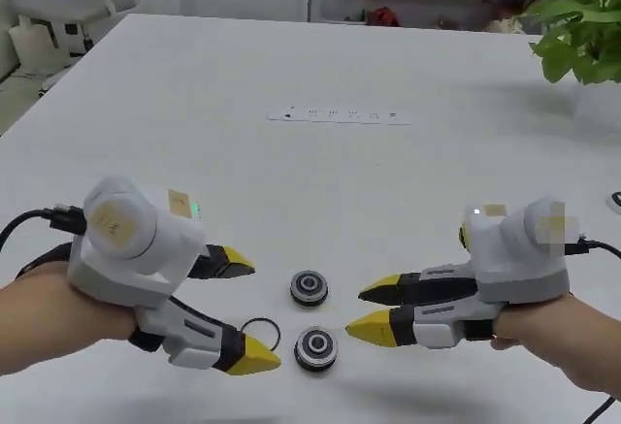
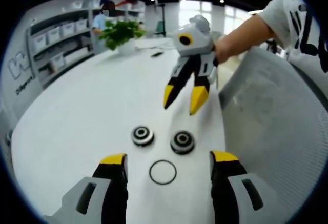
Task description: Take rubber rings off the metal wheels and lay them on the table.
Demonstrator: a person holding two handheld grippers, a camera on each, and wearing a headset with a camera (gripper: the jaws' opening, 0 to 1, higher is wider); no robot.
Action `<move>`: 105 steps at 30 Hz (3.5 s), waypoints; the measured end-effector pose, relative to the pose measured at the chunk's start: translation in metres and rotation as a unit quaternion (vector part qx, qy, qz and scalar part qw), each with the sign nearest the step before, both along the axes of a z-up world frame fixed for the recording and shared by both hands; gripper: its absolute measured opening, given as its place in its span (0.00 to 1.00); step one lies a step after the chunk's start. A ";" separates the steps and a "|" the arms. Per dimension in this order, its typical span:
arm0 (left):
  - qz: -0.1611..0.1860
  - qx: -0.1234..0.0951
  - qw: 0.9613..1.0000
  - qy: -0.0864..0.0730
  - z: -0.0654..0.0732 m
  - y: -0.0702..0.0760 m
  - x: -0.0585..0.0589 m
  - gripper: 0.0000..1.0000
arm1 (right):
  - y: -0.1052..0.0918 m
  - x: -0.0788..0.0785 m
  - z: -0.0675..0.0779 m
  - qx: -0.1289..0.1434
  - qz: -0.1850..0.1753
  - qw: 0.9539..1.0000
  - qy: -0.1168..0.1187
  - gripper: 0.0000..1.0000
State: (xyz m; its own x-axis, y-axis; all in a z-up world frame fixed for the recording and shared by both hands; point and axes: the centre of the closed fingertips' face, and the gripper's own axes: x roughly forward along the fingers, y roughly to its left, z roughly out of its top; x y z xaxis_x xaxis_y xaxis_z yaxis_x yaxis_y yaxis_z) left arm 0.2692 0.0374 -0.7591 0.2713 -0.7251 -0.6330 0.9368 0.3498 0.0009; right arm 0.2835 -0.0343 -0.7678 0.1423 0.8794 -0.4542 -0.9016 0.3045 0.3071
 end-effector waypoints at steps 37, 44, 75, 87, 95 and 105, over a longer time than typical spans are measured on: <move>-0.042 0.010 0.999 0.021 -0.016 -0.024 -0.006 0.58 | 0.006 -0.012 -0.020 -0.024 0.034 0.999 -0.006 0.32; -0.048 0.011 0.998 0.025 -0.019 -0.030 -0.008 0.56 | 0.011 -0.016 -0.023 -0.029 0.047 0.998 -0.007 0.32; -0.079 0.011 0.996 0.028 -0.030 -0.052 -0.014 0.32 | 0.012 -0.020 -0.030 -0.033 0.053 0.998 -0.004 0.32; -0.084 0.018 0.996 0.025 -0.035 -0.055 -0.014 0.22 | 0.012 -0.020 -0.031 -0.032 0.052 0.998 -0.003 0.31; -0.081 0.018 0.996 0.017 -0.035 -0.053 -0.010 0.16 | 0.013 -0.021 -0.032 -0.033 0.054 0.998 -0.002 0.31; -0.085 0.022 0.996 -0.003 -0.035 -0.053 -0.009 0.14 | 0.015 -0.025 -0.035 -0.039 0.064 0.997 -0.003 0.31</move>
State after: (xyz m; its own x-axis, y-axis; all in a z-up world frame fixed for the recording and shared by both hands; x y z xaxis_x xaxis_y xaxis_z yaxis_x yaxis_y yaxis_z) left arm 0.2600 -0.0160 -0.7942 0.1513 -0.7327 -0.6636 0.9823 0.1866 0.0180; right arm 0.2584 -0.0190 -0.8023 0.0344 0.8527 -0.5213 -0.9364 0.2097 0.2813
